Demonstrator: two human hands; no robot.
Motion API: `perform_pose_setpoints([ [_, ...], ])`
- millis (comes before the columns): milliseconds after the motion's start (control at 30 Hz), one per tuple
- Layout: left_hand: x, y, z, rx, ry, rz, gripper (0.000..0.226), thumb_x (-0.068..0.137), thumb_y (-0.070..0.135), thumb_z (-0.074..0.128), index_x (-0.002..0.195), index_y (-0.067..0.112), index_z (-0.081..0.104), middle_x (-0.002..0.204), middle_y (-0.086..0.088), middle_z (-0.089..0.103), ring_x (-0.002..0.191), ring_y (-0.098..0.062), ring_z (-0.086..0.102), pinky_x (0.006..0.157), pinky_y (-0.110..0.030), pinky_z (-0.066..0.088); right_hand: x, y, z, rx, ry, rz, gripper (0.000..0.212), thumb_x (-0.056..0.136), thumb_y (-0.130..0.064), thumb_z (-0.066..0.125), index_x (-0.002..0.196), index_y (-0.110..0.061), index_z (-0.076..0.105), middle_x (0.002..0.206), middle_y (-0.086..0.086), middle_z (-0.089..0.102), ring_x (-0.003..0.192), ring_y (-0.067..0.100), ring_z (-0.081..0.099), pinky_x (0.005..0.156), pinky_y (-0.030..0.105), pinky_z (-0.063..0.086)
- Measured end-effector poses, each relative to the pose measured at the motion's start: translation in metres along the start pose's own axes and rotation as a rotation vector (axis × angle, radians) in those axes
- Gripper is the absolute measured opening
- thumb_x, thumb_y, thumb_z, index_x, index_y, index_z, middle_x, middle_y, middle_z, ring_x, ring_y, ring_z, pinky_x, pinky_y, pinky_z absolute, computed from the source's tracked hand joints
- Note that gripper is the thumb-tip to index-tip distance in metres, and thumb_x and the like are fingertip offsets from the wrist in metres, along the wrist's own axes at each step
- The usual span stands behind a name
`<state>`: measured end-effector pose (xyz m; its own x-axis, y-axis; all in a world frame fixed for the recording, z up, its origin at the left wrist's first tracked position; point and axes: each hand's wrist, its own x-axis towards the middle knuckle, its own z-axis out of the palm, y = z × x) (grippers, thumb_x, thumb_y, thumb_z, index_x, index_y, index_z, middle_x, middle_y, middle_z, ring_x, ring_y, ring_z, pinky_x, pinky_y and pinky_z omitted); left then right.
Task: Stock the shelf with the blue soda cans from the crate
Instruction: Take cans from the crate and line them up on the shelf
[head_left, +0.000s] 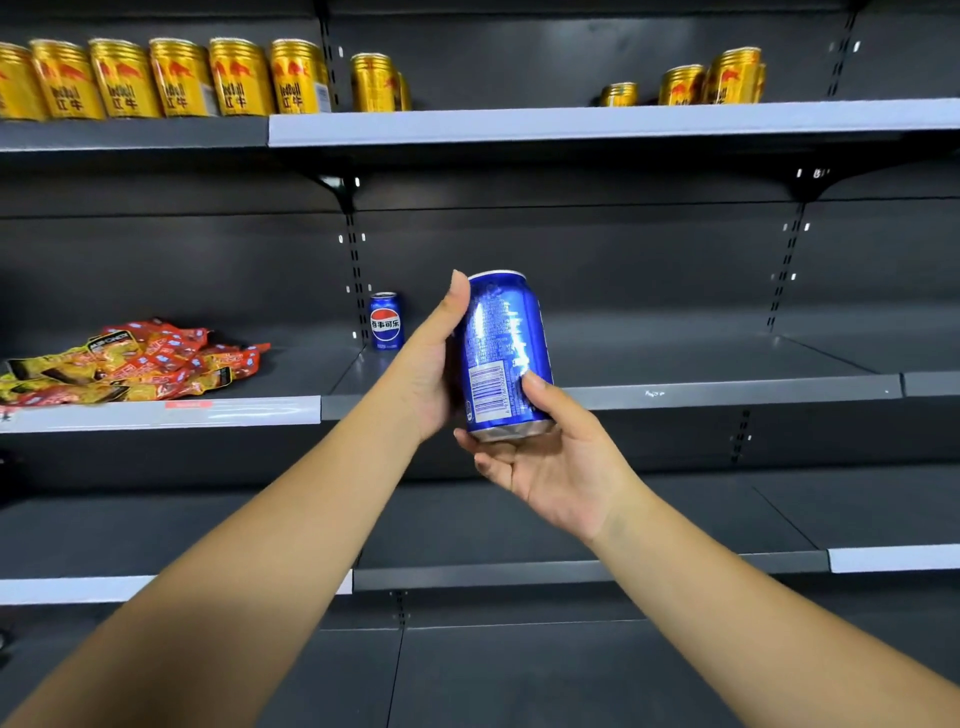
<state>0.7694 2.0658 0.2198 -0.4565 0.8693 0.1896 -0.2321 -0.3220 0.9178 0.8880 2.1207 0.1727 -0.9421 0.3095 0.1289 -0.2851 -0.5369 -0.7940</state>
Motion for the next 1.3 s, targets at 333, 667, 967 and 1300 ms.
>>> perform_pose_setpoints([
  [333,0.003,-0.003,0.013,0.049,0.211,-0.031,0.059,0.077,0.042,0.068,0.119,0.001,0.058,0.082,-0.011,0.069,0.064,-0.022,0.068,0.061,-0.032,0.058,0.005,-0.004,-0.001,-0.141,0.136,0.052,0.075,0.063,-0.043,0.069,0.127,-0.006,0.054,0.097,0.013,0.069,0.076,0.025,0.068,0.055,0.026,0.053],
  [667,0.001,-0.006,0.014,-0.109,0.113,-0.111,0.050,0.075,0.048,0.066,0.101,0.005,0.064,0.092,-0.014,0.068,0.086,-0.029,0.064,0.089,-0.041,0.052,0.007,-0.020,0.001,-0.201,0.087,0.062,0.063,0.064,-0.054,0.061,0.112,-0.013,0.061,0.089,0.008,0.068,0.070,0.028,0.060,0.050,0.025,0.043],
  [967,0.000,-0.004,0.021,0.020,0.196,-0.015,0.077,0.055,0.062,0.069,0.111,0.010,0.063,0.095,-0.009,0.073,0.085,-0.026,0.071,0.085,-0.042,0.056,0.005,-0.024,0.008,-0.540,0.400,-0.139,0.058,0.076,-0.049,0.069,0.112,-0.005,0.059,0.080,0.002,0.071,0.061,0.014,0.062,0.050,0.021,0.042],
  [1300,-0.006,-0.004,0.009,-0.014,0.228,-0.037,0.046,0.080,0.050,0.061,0.099,0.008,0.066,0.078,-0.010,0.070,0.064,-0.022,0.067,0.060,-0.030,0.056,0.003,-0.022,0.015,-0.558,0.207,0.036,0.047,0.068,-0.044,0.077,0.104,-0.021,0.058,0.084,-0.004,0.072,0.068,0.013,0.066,0.062,0.025,0.047],
])
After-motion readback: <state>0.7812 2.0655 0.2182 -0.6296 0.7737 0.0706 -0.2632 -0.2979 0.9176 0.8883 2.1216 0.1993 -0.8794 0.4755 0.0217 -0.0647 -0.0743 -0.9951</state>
